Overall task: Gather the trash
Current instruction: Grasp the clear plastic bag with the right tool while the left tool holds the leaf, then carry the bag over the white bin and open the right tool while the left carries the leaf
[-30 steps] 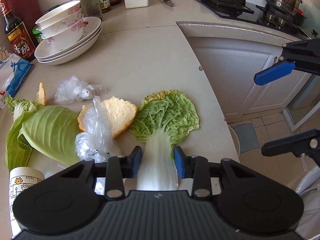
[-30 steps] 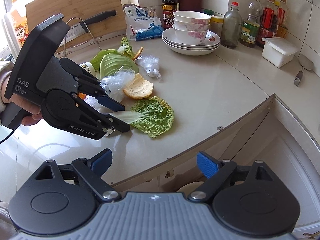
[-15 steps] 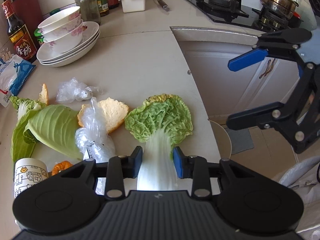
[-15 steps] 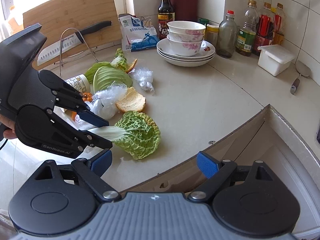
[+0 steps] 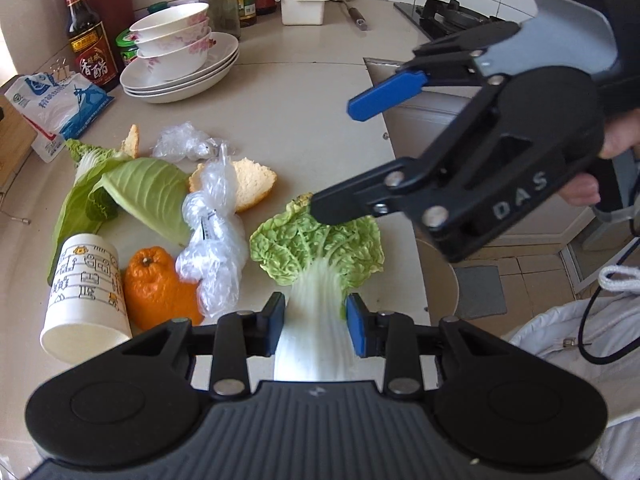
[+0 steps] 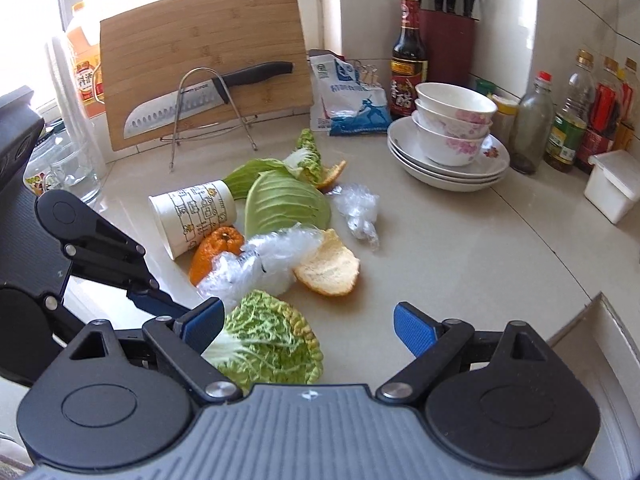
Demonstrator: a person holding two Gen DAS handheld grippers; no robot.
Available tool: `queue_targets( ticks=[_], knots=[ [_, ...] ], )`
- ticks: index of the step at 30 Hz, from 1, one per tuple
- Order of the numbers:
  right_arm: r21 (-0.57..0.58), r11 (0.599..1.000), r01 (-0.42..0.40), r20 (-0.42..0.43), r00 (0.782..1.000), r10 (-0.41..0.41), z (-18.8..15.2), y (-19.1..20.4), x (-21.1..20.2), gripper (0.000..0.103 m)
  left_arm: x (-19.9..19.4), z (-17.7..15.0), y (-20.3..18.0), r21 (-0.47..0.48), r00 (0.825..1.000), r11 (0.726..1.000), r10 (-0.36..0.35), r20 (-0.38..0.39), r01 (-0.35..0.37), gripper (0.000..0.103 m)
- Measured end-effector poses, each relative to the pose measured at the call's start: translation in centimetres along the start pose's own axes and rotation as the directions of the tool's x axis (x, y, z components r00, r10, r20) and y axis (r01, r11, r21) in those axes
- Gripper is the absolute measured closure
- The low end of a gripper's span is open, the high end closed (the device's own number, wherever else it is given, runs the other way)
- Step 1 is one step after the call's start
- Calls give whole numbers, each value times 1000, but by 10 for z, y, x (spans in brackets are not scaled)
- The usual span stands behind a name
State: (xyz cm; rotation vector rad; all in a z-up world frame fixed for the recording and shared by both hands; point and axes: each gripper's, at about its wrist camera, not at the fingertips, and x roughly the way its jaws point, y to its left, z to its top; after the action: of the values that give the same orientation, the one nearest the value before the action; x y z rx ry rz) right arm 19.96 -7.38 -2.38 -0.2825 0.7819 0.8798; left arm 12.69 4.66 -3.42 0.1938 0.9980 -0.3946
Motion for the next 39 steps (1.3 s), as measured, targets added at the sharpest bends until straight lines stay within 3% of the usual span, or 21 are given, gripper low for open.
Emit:
queue_targets(
  ticks=[6,8,16,28,39],
  knots=[
    [-19,996,-88,-44,995,87,21,8,46,10,-8,-12,0,-42,1000,999,6,3,-6,71],
    [-21,994,-106,-74,992,104,24,10,61,15,-9,-15,1,-54,1000,999,4,2,-3,71],
    [-10,991,-130,-132,983,128,26,17,92,22,-11,-20,4,-76,1000,997,-11,7,11,71],
    [-18,993,-119,-120,986,116,31,17,83,54,-14,-20,5,-71,1000,997,-17,15,18,71],
    [-14,994,-106,-66,992,105,32,13,49,54,-22,-20,-1,-46,1000,999,-7,26,8,71]
  ],
)
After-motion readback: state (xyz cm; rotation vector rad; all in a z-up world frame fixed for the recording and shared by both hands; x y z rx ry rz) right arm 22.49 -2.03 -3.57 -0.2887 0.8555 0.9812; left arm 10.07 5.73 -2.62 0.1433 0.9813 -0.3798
